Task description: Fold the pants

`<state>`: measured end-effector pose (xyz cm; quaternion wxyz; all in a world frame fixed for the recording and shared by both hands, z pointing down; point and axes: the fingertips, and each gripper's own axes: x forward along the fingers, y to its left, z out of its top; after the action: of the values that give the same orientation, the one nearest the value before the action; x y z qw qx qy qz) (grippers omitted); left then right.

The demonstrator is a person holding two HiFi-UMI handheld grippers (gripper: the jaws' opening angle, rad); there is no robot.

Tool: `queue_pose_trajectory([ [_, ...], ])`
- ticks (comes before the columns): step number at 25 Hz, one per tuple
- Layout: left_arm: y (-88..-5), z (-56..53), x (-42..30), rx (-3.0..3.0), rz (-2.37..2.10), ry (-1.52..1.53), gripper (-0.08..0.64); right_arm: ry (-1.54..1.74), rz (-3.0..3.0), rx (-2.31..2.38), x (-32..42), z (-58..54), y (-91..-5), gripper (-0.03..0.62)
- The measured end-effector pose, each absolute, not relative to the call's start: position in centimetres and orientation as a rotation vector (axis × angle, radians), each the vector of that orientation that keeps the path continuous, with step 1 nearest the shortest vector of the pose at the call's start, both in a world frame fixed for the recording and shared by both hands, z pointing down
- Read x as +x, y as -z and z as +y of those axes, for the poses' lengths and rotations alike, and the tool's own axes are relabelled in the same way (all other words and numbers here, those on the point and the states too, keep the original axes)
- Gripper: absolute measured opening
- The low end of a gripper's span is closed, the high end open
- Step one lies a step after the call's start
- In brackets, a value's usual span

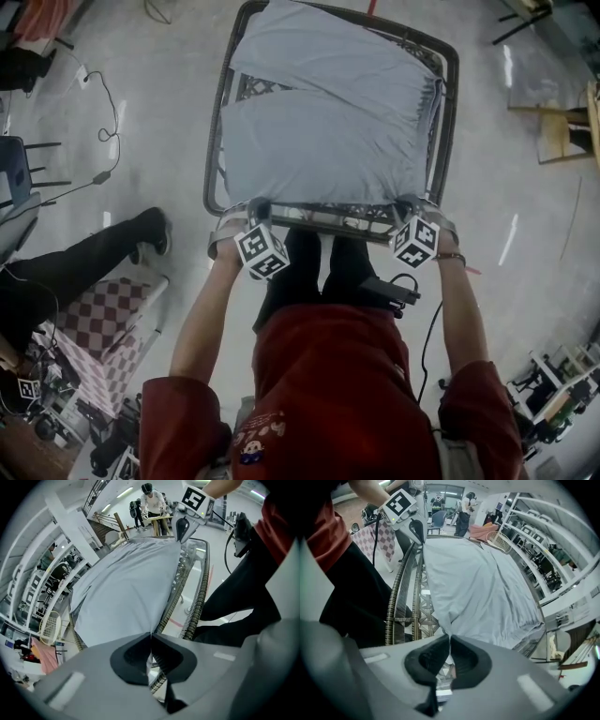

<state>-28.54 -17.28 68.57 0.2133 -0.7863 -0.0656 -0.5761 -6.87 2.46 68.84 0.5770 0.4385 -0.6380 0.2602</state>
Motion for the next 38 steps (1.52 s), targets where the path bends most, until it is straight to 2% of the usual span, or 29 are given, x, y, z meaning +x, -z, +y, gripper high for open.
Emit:
queue_pose_trajectory([
  [10,-66.3,-17.6,-29.6,-2.275,-0.122,1.515,0.014,-0.596,-1.415,1.2,-8.5,2.7,-66.7,0.009],
  [32,-63.3,-9.2,-37.2,-2.215,-0.061,1.481,0.014,-0.56,-1.439,1.275,-16.3,12.0,-65.3,0.009],
  [38,-61.5,-9.8,-36.5,-2.216,0.008,1.437,0.012,-0.516,-1.437,1.346,-16.4,11.3,-63.3,0.009],
])
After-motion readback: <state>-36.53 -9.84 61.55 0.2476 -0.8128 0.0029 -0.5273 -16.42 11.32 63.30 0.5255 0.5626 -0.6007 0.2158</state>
